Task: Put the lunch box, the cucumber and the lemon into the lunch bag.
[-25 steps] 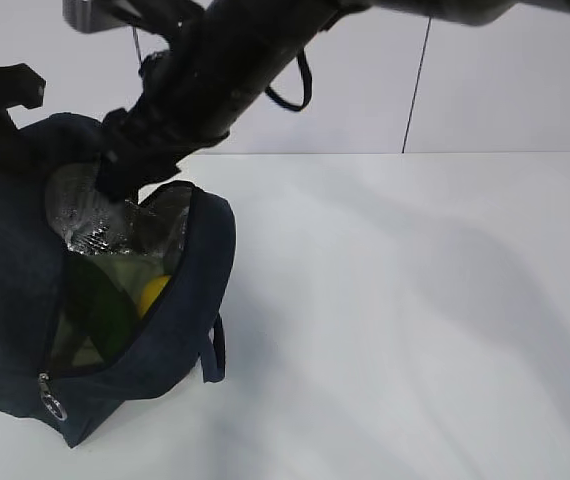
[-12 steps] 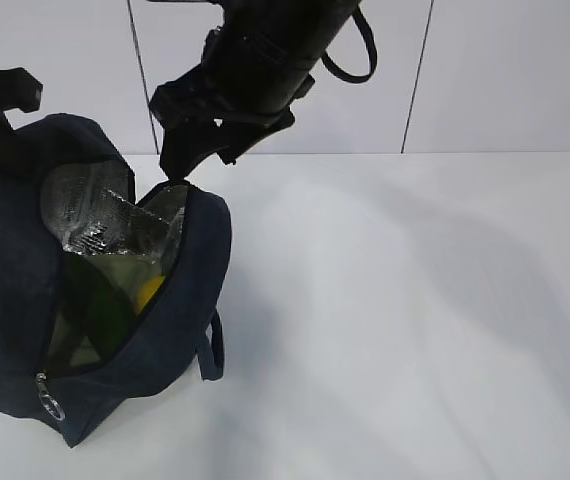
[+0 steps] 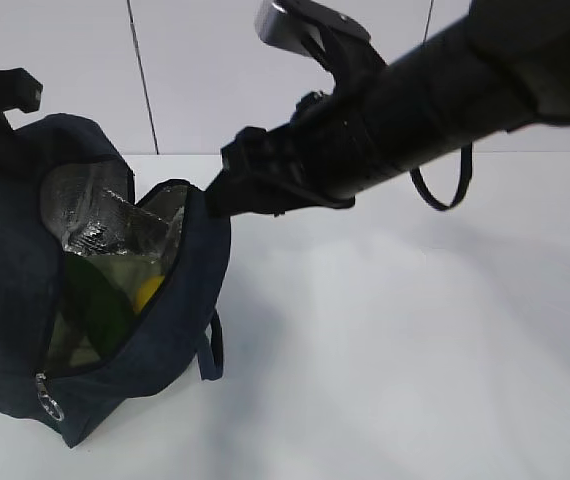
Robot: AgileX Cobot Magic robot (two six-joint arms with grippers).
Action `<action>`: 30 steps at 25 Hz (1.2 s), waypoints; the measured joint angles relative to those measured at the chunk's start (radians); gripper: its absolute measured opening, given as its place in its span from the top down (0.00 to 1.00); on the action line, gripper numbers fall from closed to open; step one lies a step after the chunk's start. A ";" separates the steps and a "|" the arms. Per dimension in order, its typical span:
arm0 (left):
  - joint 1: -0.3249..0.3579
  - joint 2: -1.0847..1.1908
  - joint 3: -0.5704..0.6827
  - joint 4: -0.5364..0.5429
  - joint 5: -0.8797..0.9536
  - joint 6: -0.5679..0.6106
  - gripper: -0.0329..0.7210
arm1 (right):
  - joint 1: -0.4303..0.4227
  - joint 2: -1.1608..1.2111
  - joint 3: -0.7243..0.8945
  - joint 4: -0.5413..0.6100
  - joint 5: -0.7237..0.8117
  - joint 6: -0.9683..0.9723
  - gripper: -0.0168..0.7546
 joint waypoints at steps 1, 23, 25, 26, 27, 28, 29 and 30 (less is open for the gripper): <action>0.000 0.000 0.000 0.000 0.000 0.000 0.97 | 0.000 -0.016 0.042 0.059 -0.024 -0.031 0.32; 0.000 0.000 0.000 0.000 0.001 0.000 0.97 | -0.102 0.143 0.379 1.013 0.178 -0.784 0.32; 0.000 0.000 0.000 0.000 0.001 0.000 0.97 | -0.102 0.152 0.379 1.015 0.196 -0.807 0.32; 0.000 0.000 0.000 0.000 0.001 0.000 0.97 | -0.102 0.154 0.379 1.015 0.202 -0.822 0.32; 0.000 0.000 0.000 0.000 0.001 0.000 0.97 | -0.102 0.156 0.379 1.015 0.210 -0.835 0.32; 0.000 0.000 0.000 0.000 0.001 0.000 0.97 | -0.102 0.156 0.379 1.017 0.222 -0.844 0.32; 0.000 0.000 0.000 0.000 0.001 0.000 0.97 | -0.102 0.156 0.379 1.017 0.234 -0.852 0.32; 0.000 0.000 0.000 0.000 0.001 0.000 0.97 | -0.102 0.156 0.377 1.017 0.248 -0.861 0.32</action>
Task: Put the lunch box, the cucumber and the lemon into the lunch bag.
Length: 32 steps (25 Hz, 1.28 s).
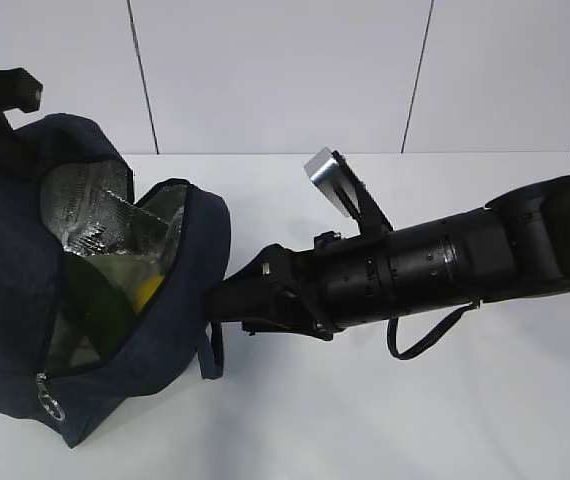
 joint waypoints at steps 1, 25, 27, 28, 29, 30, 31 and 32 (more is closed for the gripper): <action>0.000 0.000 0.000 0.000 0.000 0.000 0.97 | 0.000 0.000 -0.004 0.000 0.013 -0.009 0.32; 0.000 0.000 0.000 -0.058 0.011 0.000 0.97 | 0.000 0.075 -0.093 0.000 -0.003 -0.063 0.33; 0.000 0.000 0.000 -0.062 0.011 0.000 0.97 | 0.000 0.099 -0.104 0.000 -0.005 -0.063 0.34; 0.000 0.000 0.000 -0.062 0.011 0.000 0.97 | 0.000 0.109 -0.113 0.000 -0.002 -0.063 0.35; 0.000 0.000 0.000 -0.062 0.011 0.000 0.97 | 0.000 0.121 -0.122 0.000 0.007 -0.063 0.37; 0.000 0.000 0.000 -0.064 0.011 0.000 0.97 | 0.000 0.131 -0.132 0.000 0.021 -0.063 0.39; 0.000 0.000 0.000 -0.064 0.011 0.000 0.97 | 0.000 0.137 -0.139 0.000 0.039 -0.063 0.41; 0.000 0.000 0.000 -0.064 0.011 0.000 0.97 | 0.000 0.144 -0.148 0.000 0.054 -0.063 0.43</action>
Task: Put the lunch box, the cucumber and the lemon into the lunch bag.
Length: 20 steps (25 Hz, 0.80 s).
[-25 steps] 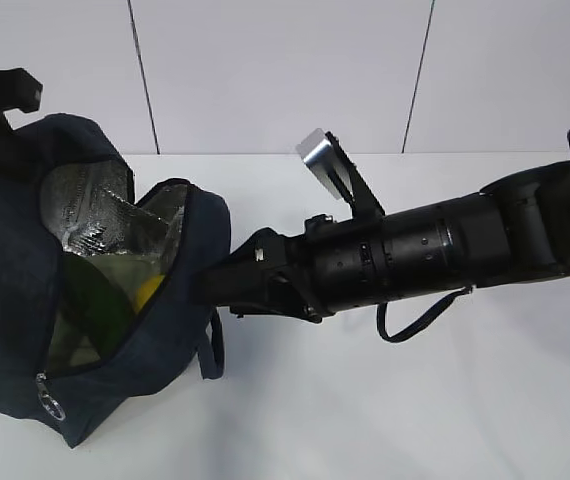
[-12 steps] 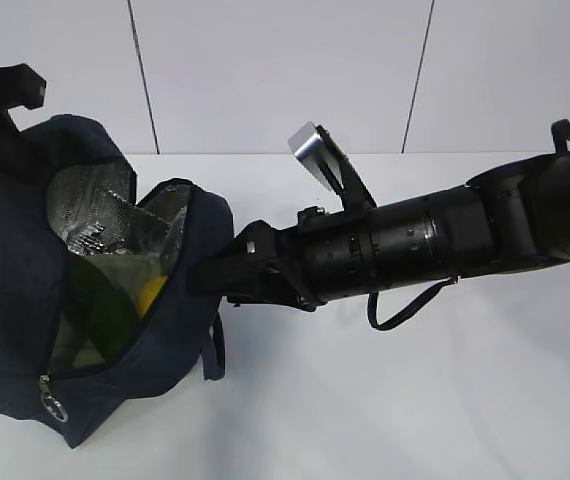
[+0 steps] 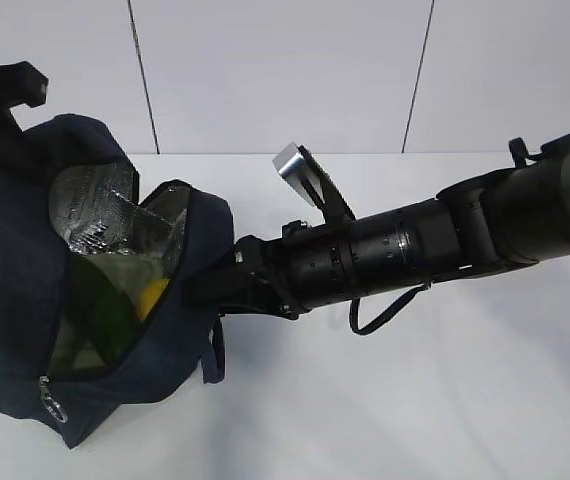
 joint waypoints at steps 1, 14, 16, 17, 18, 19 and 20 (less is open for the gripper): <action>0.000 0.000 0.000 0.000 0.000 0.000 0.97 | 0.000 0.002 -0.007 0.000 0.009 0.000 0.45; 0.000 0.000 0.000 0.000 0.003 0.000 0.97 | 0.000 0.012 -0.020 0.000 0.046 0.000 0.89; 0.000 0.000 0.000 0.000 0.006 0.000 0.97 | 0.000 0.012 -0.020 -0.002 0.046 0.000 0.95; 0.000 0.000 0.000 0.000 0.010 0.000 0.97 | 0.000 0.012 -0.020 -0.002 0.051 0.002 0.96; 0.000 0.000 0.000 0.002 0.014 0.000 0.97 | 0.000 0.012 -0.020 -0.002 0.059 0.005 0.96; 0.000 0.000 0.000 0.006 0.016 0.000 0.97 | 0.000 0.012 -0.020 -0.002 0.067 0.009 0.96; 0.000 0.000 0.000 0.017 0.021 0.000 0.97 | 0.000 0.012 -0.020 -0.003 0.075 0.014 0.96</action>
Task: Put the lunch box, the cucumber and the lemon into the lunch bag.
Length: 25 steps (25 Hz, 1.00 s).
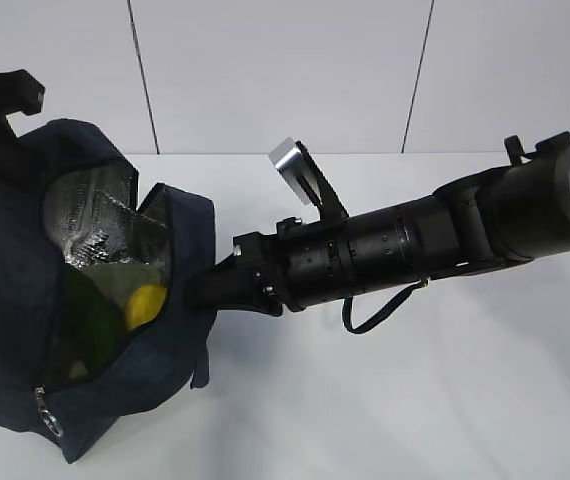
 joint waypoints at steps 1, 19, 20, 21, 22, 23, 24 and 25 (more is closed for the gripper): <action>0.000 0.000 0.000 0.007 0.007 0.000 0.97 | 0.000 0.000 0.000 0.000 0.006 0.006 0.96; 0.000 0.083 0.000 -0.139 -0.004 0.169 0.97 | 0.000 -0.087 0.000 -0.032 -0.060 0.069 0.97; 0.000 0.084 0.000 -0.152 -0.011 0.192 0.97 | -0.002 -0.093 0.000 -0.040 -0.068 0.073 0.97; 0.000 0.084 0.000 -0.160 -0.012 0.210 0.97 | -0.002 -0.097 0.000 -0.051 -0.073 0.075 0.97; 0.000 0.084 0.000 -0.168 -0.012 0.229 0.97 | -0.006 -0.104 0.000 -0.065 -0.080 0.081 0.97; 0.000 0.086 0.001 -0.185 -0.014 0.256 0.97 | -0.010 -0.111 0.000 -0.075 -0.090 0.085 0.97; 0.000 0.088 0.008 -0.210 -0.019 0.284 0.97 | -0.012 -0.118 0.000 -0.080 -0.100 0.090 0.97; 0.000 0.090 0.024 -0.241 -0.031 0.312 0.97 | -0.017 -0.127 0.000 -0.083 -0.111 0.092 0.97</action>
